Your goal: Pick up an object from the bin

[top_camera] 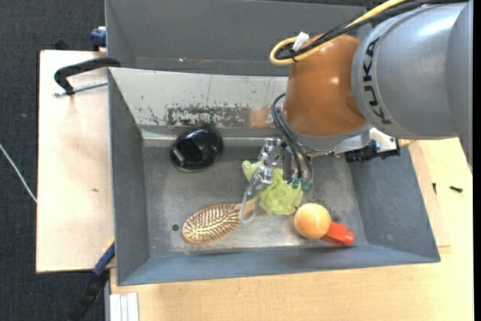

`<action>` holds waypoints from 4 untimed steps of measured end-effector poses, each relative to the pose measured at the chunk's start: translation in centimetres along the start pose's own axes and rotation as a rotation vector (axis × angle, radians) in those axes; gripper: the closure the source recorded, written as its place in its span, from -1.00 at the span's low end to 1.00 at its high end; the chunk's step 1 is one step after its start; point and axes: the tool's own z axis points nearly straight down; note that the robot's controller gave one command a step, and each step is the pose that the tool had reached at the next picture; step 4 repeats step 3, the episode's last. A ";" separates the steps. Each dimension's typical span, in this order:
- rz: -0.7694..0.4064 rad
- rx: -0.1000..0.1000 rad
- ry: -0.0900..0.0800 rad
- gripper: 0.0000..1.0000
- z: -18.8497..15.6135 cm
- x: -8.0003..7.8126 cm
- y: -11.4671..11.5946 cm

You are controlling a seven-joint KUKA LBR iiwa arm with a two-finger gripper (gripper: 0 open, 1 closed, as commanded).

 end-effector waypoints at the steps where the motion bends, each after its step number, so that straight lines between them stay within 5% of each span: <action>1: 0.000 -0.001 -0.002 1.00 -1.9 0.0 0.0; 4: -0.001 -0.003 -0.008 1.00 -3.6 -0.2 0.1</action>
Offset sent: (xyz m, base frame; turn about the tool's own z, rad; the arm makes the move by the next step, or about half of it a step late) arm 0.0000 -0.0001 0.0323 0.0000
